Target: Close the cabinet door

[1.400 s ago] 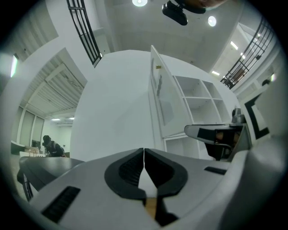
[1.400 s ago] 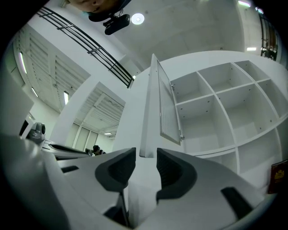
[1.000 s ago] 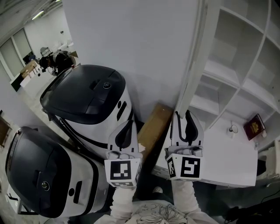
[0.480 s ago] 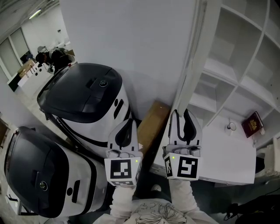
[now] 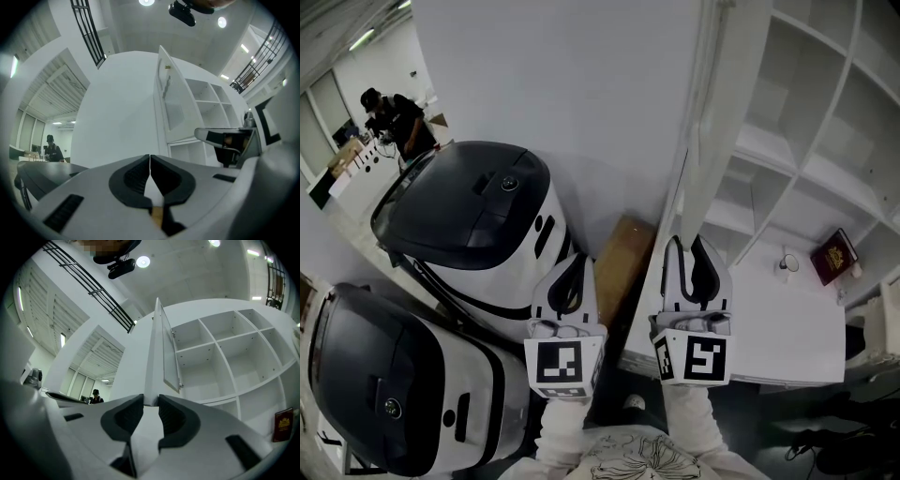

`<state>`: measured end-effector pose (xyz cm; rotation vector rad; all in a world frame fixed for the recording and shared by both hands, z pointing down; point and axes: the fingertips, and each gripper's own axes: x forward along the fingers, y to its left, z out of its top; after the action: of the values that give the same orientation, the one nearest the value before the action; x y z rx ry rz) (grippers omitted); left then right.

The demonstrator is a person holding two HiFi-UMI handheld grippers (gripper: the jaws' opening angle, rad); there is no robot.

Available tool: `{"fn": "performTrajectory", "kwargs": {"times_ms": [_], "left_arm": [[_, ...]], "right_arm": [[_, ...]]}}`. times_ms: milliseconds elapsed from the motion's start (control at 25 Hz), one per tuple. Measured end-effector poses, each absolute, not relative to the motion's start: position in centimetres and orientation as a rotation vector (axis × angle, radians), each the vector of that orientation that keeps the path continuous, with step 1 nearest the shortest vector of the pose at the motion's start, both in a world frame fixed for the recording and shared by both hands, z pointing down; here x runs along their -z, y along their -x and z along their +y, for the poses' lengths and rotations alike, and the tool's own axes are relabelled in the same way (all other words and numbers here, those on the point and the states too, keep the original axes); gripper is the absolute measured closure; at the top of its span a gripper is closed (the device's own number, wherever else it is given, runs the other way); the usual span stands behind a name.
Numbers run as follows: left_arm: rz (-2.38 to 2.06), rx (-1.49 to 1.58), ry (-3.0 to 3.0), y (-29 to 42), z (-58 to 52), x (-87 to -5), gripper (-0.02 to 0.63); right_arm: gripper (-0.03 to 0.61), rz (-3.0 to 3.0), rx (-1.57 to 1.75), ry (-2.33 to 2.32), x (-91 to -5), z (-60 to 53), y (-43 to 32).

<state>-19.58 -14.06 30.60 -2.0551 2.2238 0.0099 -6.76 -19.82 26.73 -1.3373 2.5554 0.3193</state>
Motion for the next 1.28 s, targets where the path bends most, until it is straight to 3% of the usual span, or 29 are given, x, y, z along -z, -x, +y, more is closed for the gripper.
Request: {"fn": "performTrajectory", "kwargs": {"times_ms": [1280], "left_arm": [[2.052,-0.023,2.252,12.4,-19.8,-31.5,0.609]], "right_arm": [[0.515,2.456,-0.295,1.469,-27.0,-22.3,-2.4]]}}
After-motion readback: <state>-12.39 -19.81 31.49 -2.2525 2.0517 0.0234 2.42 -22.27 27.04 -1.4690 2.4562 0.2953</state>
